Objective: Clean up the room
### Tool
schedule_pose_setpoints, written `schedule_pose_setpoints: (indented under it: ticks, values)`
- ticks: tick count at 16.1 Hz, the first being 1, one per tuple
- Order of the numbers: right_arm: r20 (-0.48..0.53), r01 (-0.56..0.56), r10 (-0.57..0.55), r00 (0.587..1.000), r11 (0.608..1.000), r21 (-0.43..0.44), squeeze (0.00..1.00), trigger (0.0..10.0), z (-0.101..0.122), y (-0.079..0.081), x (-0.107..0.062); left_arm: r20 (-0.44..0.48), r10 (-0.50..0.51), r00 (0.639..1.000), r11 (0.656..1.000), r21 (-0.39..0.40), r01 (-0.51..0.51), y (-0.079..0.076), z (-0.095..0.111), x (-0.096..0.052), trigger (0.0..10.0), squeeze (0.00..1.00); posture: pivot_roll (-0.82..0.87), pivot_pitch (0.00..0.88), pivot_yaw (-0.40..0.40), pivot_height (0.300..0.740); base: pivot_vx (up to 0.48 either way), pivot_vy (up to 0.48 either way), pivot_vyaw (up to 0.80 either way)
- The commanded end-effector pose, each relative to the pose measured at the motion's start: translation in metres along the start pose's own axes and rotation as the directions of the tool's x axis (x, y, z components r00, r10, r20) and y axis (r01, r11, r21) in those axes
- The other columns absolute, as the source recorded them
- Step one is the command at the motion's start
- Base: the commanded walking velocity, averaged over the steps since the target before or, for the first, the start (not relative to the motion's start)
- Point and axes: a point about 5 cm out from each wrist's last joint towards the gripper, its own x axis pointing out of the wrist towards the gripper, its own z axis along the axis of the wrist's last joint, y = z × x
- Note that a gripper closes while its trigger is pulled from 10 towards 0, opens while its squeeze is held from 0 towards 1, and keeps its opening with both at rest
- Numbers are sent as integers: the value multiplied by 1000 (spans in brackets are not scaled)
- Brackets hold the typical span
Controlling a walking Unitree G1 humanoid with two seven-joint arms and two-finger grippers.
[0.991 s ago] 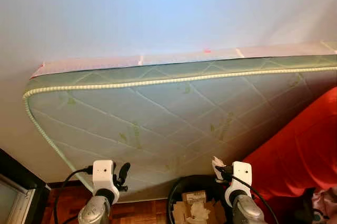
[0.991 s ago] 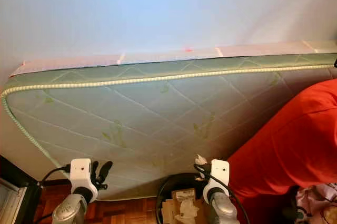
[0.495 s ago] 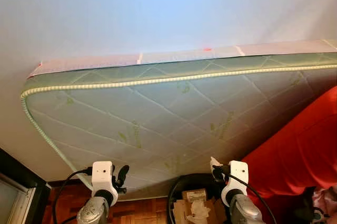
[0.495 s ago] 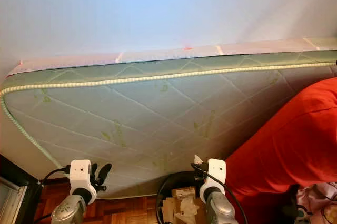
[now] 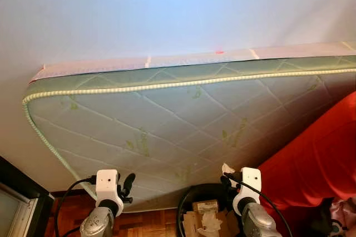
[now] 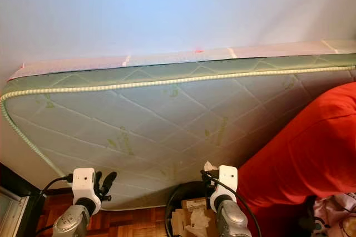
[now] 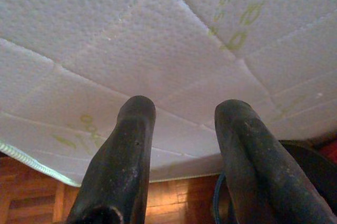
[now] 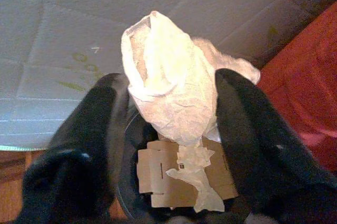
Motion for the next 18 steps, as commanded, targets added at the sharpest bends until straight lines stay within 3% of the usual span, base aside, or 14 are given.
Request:
schedule_pose_setpoints:
  ticks: [1,8,10,13,16,17,18]
  values:
    - [-5,-2,2,1000,1000,6,1000,10000,0,1,0,-14,8,1000,1000,-10,-8,3,-3,-1,10000,0,52,55,-18,740,0,0,0]
    - [-70,-156,155,985,988,-10,1000,10000,-5,17,2,-11,10,1000,1000,-5,-10,3,-2,-1,10000,0,57,57,-20,740,0,0,0]
    - [-119,-236,222,968,965,-117,1000,10000,-10,25,1,-9,11,1000,1000,-3,-11,3,-2,-1,10000,0,60,59,-20,740,0,0,0]
    - [-136,-294,274,952,941,-168,1000,10000,-11,29,0,-6,13,1000,1000,-2,-13,3,-1,-1,10000,0,59,60,-20,740,0,0,0]
    - [-163,-247,208,964,928,-278,1000,10000,-18,18,-4,-3,11,1000,1000,-2,-11,2,-1,0,10000,0,59,60,-20,740,0,0,0]
    - [-143,-214,175,974,915,-342,376,10000,-16,17,-3,-1,9,1000,1000,-2,-9,1,0,0,10000,0,61,60,-22,740,0,0,0]
    - [-122,-192,158,980,912,-362,0,10000,-14,16,-3,-1,9,1000,1000,-2,-9,1,0,0,10000,0,61,60,-22,740,0,0,0]
